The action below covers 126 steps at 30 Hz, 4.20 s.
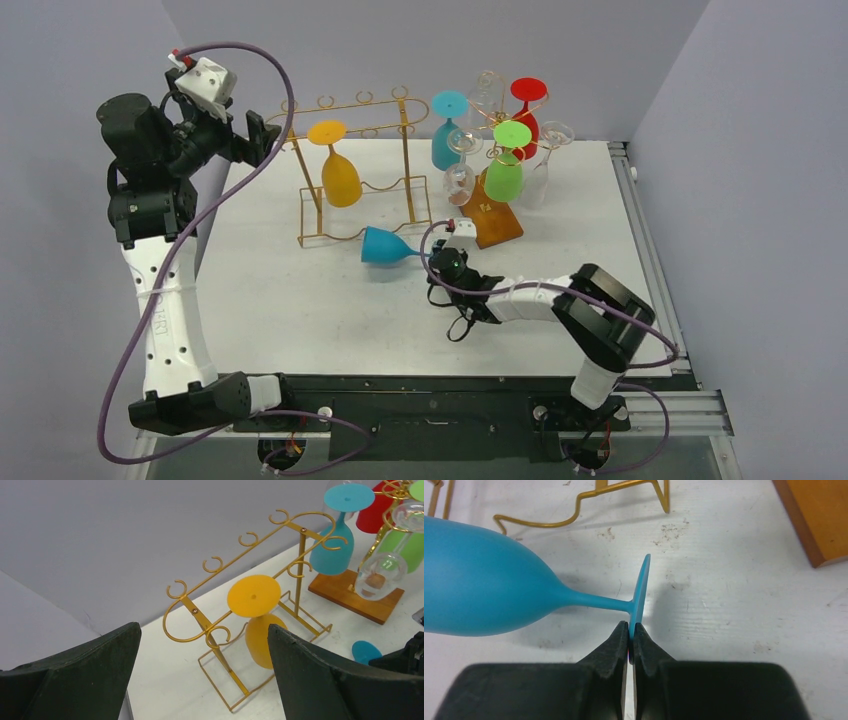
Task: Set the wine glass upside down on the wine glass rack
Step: Pick up the wine glass at the center of the board, then turn the wine glass upside down at the wine rack.
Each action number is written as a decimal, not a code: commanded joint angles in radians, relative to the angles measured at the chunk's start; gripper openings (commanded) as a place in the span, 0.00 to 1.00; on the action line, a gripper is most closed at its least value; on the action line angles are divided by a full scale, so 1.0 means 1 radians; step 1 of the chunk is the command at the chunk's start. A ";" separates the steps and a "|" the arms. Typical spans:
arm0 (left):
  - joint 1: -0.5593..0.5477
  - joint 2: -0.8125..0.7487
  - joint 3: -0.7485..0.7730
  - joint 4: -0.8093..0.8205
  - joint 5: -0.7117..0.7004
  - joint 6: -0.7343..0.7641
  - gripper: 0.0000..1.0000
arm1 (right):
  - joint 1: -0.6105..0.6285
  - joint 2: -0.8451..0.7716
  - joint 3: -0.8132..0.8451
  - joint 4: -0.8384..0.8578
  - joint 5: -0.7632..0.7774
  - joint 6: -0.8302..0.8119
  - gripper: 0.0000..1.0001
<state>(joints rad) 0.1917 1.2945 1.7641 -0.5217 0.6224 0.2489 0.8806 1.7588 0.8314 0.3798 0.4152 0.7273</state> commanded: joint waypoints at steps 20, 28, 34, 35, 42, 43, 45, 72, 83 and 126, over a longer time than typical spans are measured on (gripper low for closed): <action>-0.169 -0.338 -0.039 -0.764 0.371 0.577 0.90 | 0.049 -0.491 0.422 -0.618 -1.071 -1.158 0.00; -0.182 -0.331 -0.048 -0.785 0.440 0.562 0.85 | 0.085 -0.431 0.605 -0.835 -1.156 -1.379 0.00; -0.305 -0.333 -0.103 -0.835 0.468 0.555 0.77 | 0.136 -0.454 0.563 -0.670 -1.146 -1.303 0.00; -0.320 -0.339 -0.117 -0.833 0.466 0.554 0.77 | 0.143 -0.458 0.547 -0.631 -1.141 -1.282 0.00; -0.388 -0.377 -0.193 -0.732 0.423 0.454 0.72 | 0.199 -0.453 0.528 -0.504 -1.096 -1.231 0.00; -0.390 -0.374 -0.197 -0.729 0.418 0.443 0.68 | 0.206 -0.451 0.527 -0.490 -1.089 -1.227 0.00; -0.399 -0.368 -0.201 -0.740 0.405 0.443 0.59 | 0.217 -0.452 0.521 -0.456 -1.076 -1.211 0.00; -0.422 -0.595 -0.366 -0.253 0.149 0.934 0.00 | 0.052 -0.562 0.290 -0.056 -1.050 -0.370 0.75; -0.422 -0.652 -0.432 -0.155 0.184 1.100 0.00 | 0.127 -0.400 0.393 -0.108 -1.117 -0.385 0.76; -0.422 -0.680 -0.610 0.191 0.127 0.959 0.00 | 0.095 -0.120 0.405 0.484 -1.283 -0.053 0.73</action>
<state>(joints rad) -0.2253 0.5980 1.1549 -0.4301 0.7097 1.2236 0.9466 1.7233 1.2148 0.9615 -0.8204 0.7963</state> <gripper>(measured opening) 0.010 0.758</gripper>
